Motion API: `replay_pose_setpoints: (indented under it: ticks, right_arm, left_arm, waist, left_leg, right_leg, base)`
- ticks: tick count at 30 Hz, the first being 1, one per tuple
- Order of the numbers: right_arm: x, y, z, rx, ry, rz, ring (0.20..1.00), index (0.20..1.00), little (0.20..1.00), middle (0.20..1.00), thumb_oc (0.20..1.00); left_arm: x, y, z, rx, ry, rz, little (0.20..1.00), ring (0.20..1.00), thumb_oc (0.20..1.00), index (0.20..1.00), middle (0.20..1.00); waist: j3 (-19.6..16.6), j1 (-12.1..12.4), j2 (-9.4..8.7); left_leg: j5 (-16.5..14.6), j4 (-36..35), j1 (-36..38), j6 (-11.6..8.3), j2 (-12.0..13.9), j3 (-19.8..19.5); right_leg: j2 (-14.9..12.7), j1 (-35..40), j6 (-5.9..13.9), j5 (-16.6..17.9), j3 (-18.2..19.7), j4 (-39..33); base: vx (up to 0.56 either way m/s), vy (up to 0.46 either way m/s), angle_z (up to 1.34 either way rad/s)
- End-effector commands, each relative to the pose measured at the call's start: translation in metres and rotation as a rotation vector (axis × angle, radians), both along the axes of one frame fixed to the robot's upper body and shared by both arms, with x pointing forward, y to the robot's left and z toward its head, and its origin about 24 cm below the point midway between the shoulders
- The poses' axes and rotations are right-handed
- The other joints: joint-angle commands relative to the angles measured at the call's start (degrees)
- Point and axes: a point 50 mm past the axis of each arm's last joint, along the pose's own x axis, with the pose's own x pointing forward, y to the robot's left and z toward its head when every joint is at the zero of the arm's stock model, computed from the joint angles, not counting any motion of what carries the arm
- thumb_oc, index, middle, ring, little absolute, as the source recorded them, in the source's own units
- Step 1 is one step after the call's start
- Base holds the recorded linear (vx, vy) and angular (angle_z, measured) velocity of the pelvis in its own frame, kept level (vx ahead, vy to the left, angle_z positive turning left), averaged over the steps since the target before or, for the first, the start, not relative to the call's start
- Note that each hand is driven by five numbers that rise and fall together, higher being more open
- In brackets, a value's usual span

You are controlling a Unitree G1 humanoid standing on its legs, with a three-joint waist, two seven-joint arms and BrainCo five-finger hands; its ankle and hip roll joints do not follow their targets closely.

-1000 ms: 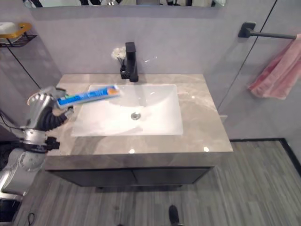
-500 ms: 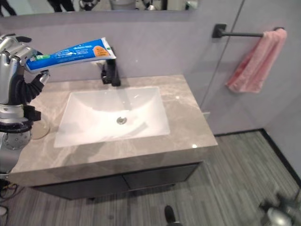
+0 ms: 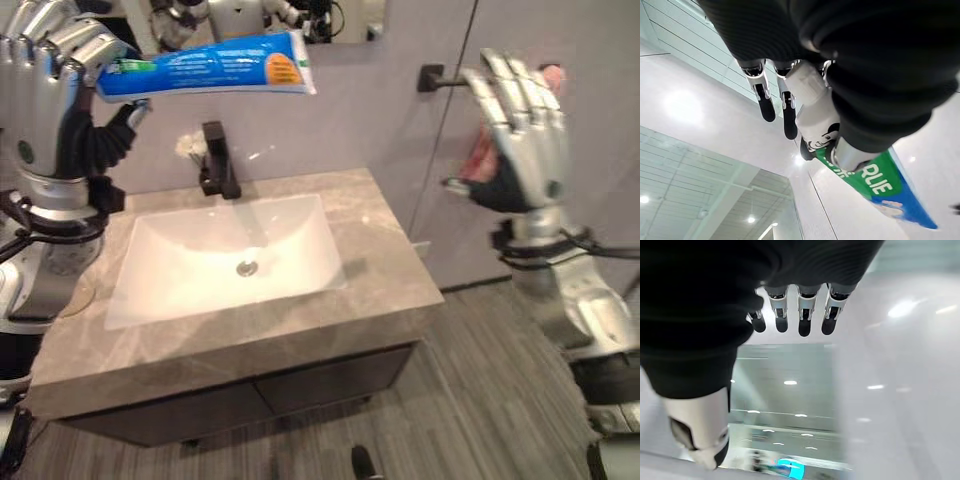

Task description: Put brush and paste in cup on sink, flatten towel.

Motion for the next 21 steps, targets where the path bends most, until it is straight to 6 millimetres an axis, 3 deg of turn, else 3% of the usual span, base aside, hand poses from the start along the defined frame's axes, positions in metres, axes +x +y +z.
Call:
replay_pose_setpoints:
  ticks: [1, 5, 15, 18, 19, 20, 21]
  right_arm:
    - [0.003, 0.014, 0.031, 0.01, -0.096, 0.028, 1.0, 1.0, 1.0, 1.0, 1.0]
    - [0.004, 0.04, 0.048, -0.016, -0.157, 0.088, 1.0, 1.0, 1.0, 1.0, 1.0]
    - [0.0, 0.07, 0.071, 0.021, -0.228, 0.19, 1.0, 1.0, 1.0, 1.0, 1.0]
    - [0.003, 0.073, 0.064, 0.174, -0.121, 0.312, 1.0, 1.0, 1.0, 1.0, 1.0]
    - [0.006, 0.073, 0.057, 0.293, -0.041, 0.405, 1.0, 1.0, 1.0, 1.0, 1.0]
    - [0.012, 0.073, 0.041, 0.525, 0.086, 0.553, 1.0, 1.0, 1.0, 1.0, 1.0]
    - [0.013, 0.072, 0.041, 0.531, 0.089, 0.556, 1.0, 1.0, 1.0, 1.0, 1.0]
  left_arm:
    - [-0.005, -0.002, 0.032, -0.029, -0.121, 0.004, 0.2, 0.2, 0.2, 0.2, 0.2]
    - [-0.005, -0.007, 0.032, -0.048, -0.122, -0.016, 0.2, 0.2, 0.2, 0.2, 0.2]
    - [-0.005, -0.012, 0.029, -0.084, -0.123, -0.047, 0.2, 0.2, 0.2, 0.2, 0.2]
    - [-0.004, -0.015, 0.028, -0.112, -0.11, -0.068, 0.2, 0.2, 0.2, 0.2, 0.2]
    - [-0.003, -0.015, 0.028, -0.123, -0.109, -0.077, 0.2, 0.2, 0.2, 0.2, 0.2]
    - [-0.001, -0.017, 0.028, -0.147, -0.099, -0.096, 0.2, 0.2, 0.2, 0.2, 0.2]
    - [0.0, -0.018, 0.028, -0.144, -0.097, -0.097, 0.2, 0.2, 0.2, 0.2, 0.2]
  waist:
    - [-1.78, 0.55, -1.99]
    - [-1.46, 1.32, -2.07]
    - [-0.63, 2.08, -2.26]
    - [-0.39, 2.13, -2.5]
    - [-0.24, 2.16, -2.55]
    - [0.2, 2.18, -2.76]
    - [-0.05, 2.2, -2.85]
  left_leg:
    - [-0.88, 0.48, 1.58, -1.11, 2.72, -2.04]
    - [-0.78, 0.48, 1.42, -1.1, 2.65, -2.33]
    - [-0.69, 0.48, 1.04, -1.0, 2.39, -3.1]
    - [-0.6, 0.48, 0.85, -0.89, 2.33, -3.26]
    - [-0.57, 0.48, 0.8, -0.87, 2.33, -3.28]
    - [0.27, 0.48, 0.33, -0.87, 2.28, -3.31]
    - [-0.25, 0.48, 0.48, -0.83, 2.26, -3.32]
  right_leg:
    - [-4.45, 0.13, 5.28, 0.27, 0.14, 0.0]
    - [-4.6, 0.34, 5.08, 0.21, -0.19, 0.0]
    - [-4.83, 0.75, 4.8, 0.0, -1.08, 0.0]
    - [-4.88, 0.76, 4.76, 0.03, -1.33, 0.0]
    - [-4.89, 0.7, 4.78, 0.06, -1.44, 0.0]
    - [-4.93, 0.42, 4.7, 0.74, -1.39, 0.0]
    - [-4.97, 0.58, 4.77, 0.24, -1.54, 0.0]
  base:
    - [0.0, 0.0, 0.0]
    - [0.0, 0.0, 0.0]
    - [0.0, 0.0, 0.0]
    - [0.0, 0.0, 0.0]
    - [-0.06, -0.014, 0.02]
    - [0.0, 0.0, 0.0]
    - [-0.06, -0.012, 0.07]
